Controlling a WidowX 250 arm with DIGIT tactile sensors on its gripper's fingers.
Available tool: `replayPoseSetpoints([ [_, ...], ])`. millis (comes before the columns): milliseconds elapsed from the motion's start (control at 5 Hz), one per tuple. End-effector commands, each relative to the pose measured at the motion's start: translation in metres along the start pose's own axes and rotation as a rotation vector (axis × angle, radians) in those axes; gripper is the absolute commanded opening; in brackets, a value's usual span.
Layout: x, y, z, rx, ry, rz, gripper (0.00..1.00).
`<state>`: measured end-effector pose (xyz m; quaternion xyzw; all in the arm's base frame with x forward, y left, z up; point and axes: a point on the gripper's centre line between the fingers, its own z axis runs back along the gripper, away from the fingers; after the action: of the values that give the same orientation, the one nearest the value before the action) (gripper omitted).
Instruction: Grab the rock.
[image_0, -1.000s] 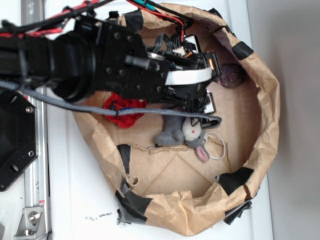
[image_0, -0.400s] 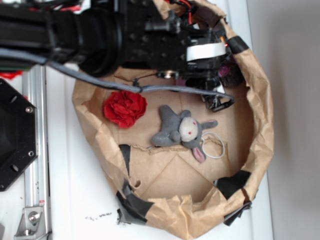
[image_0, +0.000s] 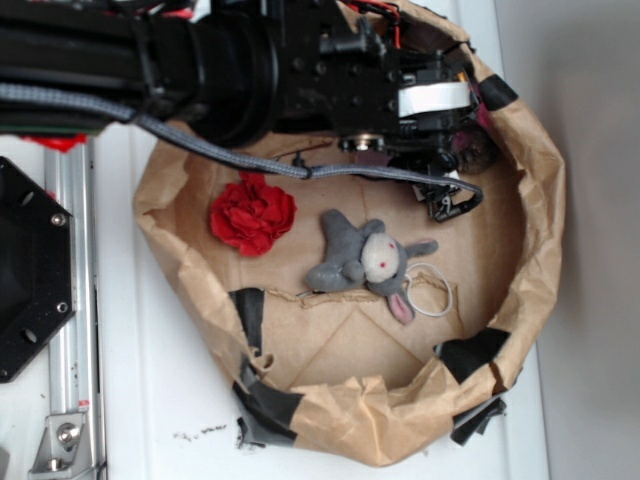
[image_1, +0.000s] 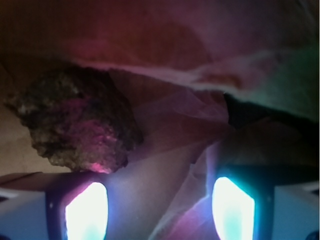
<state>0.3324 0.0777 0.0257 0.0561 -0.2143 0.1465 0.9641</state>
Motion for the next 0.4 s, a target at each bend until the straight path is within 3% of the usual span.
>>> replayPoseSetpoints([
  [0,0.0188,-0.0304,0.014,-0.101,-0.101,-0.156,0.88],
  [200,0.0167,-0.0311,0.019,-0.106,-0.11,-0.189,0.94],
])
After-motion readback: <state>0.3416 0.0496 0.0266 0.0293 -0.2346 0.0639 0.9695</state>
